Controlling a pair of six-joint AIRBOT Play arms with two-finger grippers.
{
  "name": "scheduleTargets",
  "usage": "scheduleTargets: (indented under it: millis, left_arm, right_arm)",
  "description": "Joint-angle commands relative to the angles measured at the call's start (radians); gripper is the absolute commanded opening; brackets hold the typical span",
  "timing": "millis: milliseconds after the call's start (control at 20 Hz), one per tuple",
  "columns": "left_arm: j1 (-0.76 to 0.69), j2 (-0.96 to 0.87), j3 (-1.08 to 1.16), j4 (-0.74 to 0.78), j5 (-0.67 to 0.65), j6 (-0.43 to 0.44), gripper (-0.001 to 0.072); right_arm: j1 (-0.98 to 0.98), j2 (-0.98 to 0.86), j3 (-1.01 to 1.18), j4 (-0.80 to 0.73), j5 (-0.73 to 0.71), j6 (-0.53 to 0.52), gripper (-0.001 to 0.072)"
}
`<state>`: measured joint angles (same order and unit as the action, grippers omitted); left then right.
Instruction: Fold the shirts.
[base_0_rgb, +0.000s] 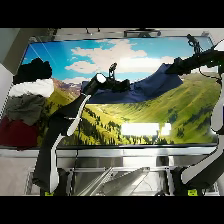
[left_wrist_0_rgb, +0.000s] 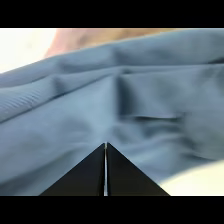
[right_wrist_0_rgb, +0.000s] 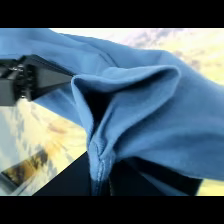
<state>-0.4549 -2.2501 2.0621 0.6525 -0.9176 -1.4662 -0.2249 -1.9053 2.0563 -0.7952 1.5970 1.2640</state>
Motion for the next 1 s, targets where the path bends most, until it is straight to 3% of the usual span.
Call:
scheduleTargets:
  millis: [0,250,400,550,600,650,700,750,950]
  left_arm:
    - [0.091,0.084,0.047,-0.081,-0.193,0.081,0.0003]
    - [0.438,0.444,-0.083,-0.330,-0.460,0.220,0.0004]
    - [0.626,0.568,-0.081,-0.466,-0.573,0.243,0.0005]
    - [0.737,0.640,-0.081,-0.469,-0.584,0.286,0.0005]
    - [0.757,0.648,-0.081,-0.470,-0.584,0.298,0.0006]
    - [0.767,0.649,-0.082,-0.470,-0.589,0.303,0.0022]
    - [0.769,0.649,-0.091,-0.470,-0.597,0.304,0.0022]
    - [0.769,0.648,-0.111,-0.471,-0.609,0.304,0.0022]
    - [0.765,0.647,-0.239,-0.472,-0.636,0.337,0.0022]
  right_arm:
    - [0.018,0.017,0.002,0.078,-0.002,0.015,0.0020]
    - [0.223,0.033,-0.014,0.253,-0.183,0.045,0.0021]
    - [0.504,-0.014,-0.050,0.265,-0.495,0.042,0.0021]
    - [0.799,-0.154,-0.050,0.266,-0.915,-0.014,0.0031]
    - [0.877,-0.206,-0.049,0.268,-1.049,-0.023,0.0200]
    - [0.948,-0.257,-0.049,0.269,-1.172,-0.022,0.0460]
    - [0.995,-0.292,-0.049,0.269,-1.236,-0.022,0.0519]
    - [1.018,-0.307,-0.049,0.268,-1.229,-0.023,0.0519]
    - [0.924,-0.237,-0.049,0.163,-1.001,-0.021,0.0511]
